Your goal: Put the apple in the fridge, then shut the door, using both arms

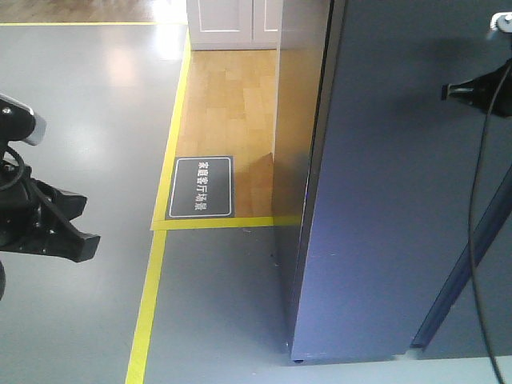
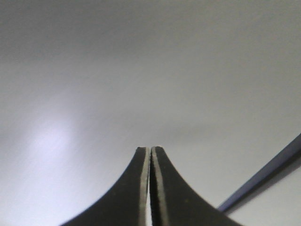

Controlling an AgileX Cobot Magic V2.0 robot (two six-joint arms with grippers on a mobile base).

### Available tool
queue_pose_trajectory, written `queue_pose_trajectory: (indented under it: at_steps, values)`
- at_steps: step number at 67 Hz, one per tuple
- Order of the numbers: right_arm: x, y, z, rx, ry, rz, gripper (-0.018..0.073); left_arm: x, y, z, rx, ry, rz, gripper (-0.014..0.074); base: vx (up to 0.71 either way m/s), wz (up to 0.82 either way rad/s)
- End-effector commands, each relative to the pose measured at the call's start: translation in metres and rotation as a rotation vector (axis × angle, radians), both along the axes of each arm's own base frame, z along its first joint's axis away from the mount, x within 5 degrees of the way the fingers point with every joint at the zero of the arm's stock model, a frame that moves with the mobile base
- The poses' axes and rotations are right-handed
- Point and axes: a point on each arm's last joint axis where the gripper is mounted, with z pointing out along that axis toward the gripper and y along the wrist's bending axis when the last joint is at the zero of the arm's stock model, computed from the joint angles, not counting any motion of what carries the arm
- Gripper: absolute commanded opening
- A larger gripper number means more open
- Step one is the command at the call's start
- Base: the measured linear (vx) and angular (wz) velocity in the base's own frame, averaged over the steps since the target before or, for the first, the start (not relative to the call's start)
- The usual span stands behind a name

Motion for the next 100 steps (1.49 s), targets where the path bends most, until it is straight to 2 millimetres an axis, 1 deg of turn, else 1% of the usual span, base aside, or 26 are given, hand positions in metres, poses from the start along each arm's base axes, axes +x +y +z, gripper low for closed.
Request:
queue_pose_trajectory:
  at_steps: [1, 9, 15, 25, 28, 29, 35, 48, 57, 65, 76, 88, 100]
  values:
    - [-0.023, 0.016, 0.032, -0.05, -0.12, 0.047, -0.0003, 0.0, 0.0, 0.016, -0.049, -0.089, 0.008, -0.0006, 0.0, 0.0]
    - [-0.047, 0.034, 0.023, -0.05, -0.069, 0.092, -0.0003, 0.0, 0.0, 0.016, -0.049, -0.089, 0.008, -0.0006, 0.0, 0.0]
    - [-0.07, 0.046, 0.023, -0.065, -0.02, 0.13, -0.0003, 0.0, 0.0, 0.016, -0.049, -0.089, 0.008, -0.0006, 0.0, 0.0]
    - [-0.108, 0.056, 0.023, -0.044, 0.054, 0.145, -0.0003, 0.0, 0.0, 0.016, -0.049, -0.089, 0.008, -0.0006, 0.0, 0.0]
    - [-0.118, 0.057, 0.021, -0.039, 0.068, 0.141, -0.0003, 0.0, 0.0, 0.016, -0.049, -0.089, 0.008, -0.0006, 0.0, 0.0]
    - [-0.123, 0.057, 0.024, -0.034, 0.067, 0.139, -0.0003, 0.0, 0.0, 0.016, -0.049, -0.089, 0.008, -0.0006, 0.0, 0.0]
    - [-0.148, 0.058, 0.021, -0.019, 0.113, 0.132, -0.0003, 0.0, 0.0, 0.016, -0.049, -0.089, 0.008, -0.0006, 0.0, 0.0]
    - [-0.203, 0.056, 0.019, 0.002, 0.126, 0.124, -0.0003, 0.0, 0.0, 0.016, -0.049, -0.089, 0.008, -0.0006, 0.0, 0.0]
    - [-0.24, 0.055, 0.012, 0.013, 0.15, 0.113, -0.0003, 0.0, 0.0, 0.016, -0.049, -0.089, 0.008, -0.0006, 0.0, 0.0]
    - [-0.267, 0.054, 0.007, 0.021, 0.147, 0.106, -0.0003, 0.0, 0.0, 0.016, -0.049, -0.089, 0.008, -0.0006, 0.0, 0.0]
    - [-0.303, 0.053, 0.0, 0.03, 0.163, 0.098, -0.0003, 0.0, 0.0, 0.016, -0.049, -0.089, 0.008, -0.0006, 0.0, 0.0]
    - [-0.337, 0.051, -0.009, 0.036, 0.176, 0.092, -0.0003, 0.0, 0.0, 0.016, -0.049, -0.089, 0.008, -0.0006, 0.0, 0.0]
    - [-0.362, 0.05, -0.015, 0.049, 0.159, 0.08, -0.0003, 0.0, 0.0, 0.016, -0.049, -0.089, 0.008, -0.0006, 0.0, 0.0]
